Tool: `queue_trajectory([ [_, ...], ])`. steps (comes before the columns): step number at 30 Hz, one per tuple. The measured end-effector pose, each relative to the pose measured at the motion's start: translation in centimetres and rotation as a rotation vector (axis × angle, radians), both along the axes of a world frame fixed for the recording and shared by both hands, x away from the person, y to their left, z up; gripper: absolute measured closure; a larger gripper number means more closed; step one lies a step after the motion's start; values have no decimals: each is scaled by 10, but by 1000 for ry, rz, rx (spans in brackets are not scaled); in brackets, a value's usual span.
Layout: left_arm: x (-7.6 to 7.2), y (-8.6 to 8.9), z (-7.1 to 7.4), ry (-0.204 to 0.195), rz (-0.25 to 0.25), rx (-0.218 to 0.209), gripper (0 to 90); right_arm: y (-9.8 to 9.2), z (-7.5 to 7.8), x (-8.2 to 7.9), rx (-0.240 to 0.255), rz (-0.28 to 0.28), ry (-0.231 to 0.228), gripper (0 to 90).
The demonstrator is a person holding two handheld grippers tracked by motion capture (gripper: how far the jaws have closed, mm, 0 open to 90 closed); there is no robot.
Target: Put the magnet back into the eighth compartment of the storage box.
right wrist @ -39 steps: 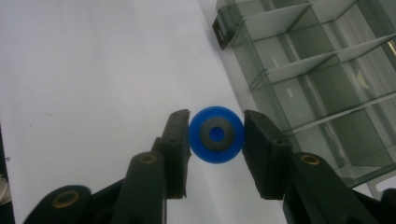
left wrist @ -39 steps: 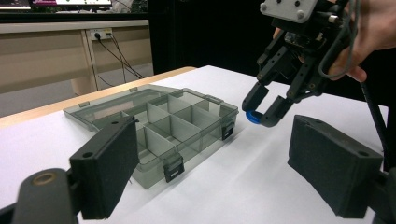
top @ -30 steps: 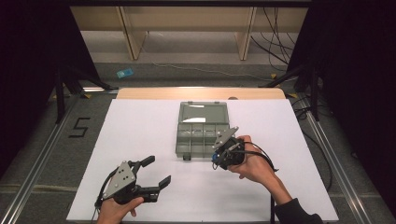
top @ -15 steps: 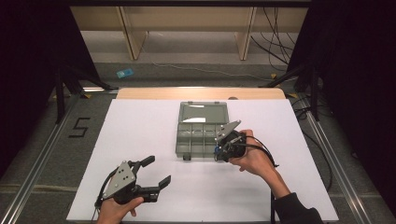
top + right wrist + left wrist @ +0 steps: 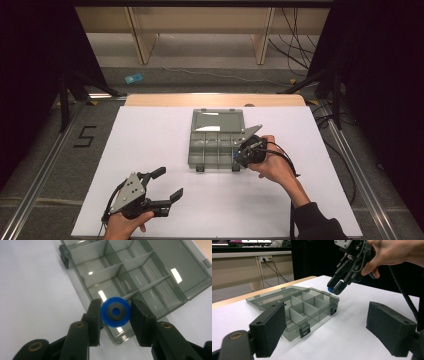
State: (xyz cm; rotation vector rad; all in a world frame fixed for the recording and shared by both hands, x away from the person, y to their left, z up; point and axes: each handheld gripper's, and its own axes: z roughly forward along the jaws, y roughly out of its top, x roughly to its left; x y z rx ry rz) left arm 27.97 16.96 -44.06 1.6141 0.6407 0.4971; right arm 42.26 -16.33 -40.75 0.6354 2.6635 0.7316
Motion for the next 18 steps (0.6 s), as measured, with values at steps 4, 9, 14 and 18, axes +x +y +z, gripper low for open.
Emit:
queue_trajectory([
  [4,0,0,0,-1,0,0,159,-1,-2,5,1,-12,1,628],
  [9,0,0,0,1,1,0,159,-1,-4,9,-5,-15,4,628],
  [14,0,0,0,0,0,0,159,-1,-5,12,-3,-21,3,628],
  [18,0,0,0,3,1,-3,159,-1,-8,16,-6,-24,7,628],
])
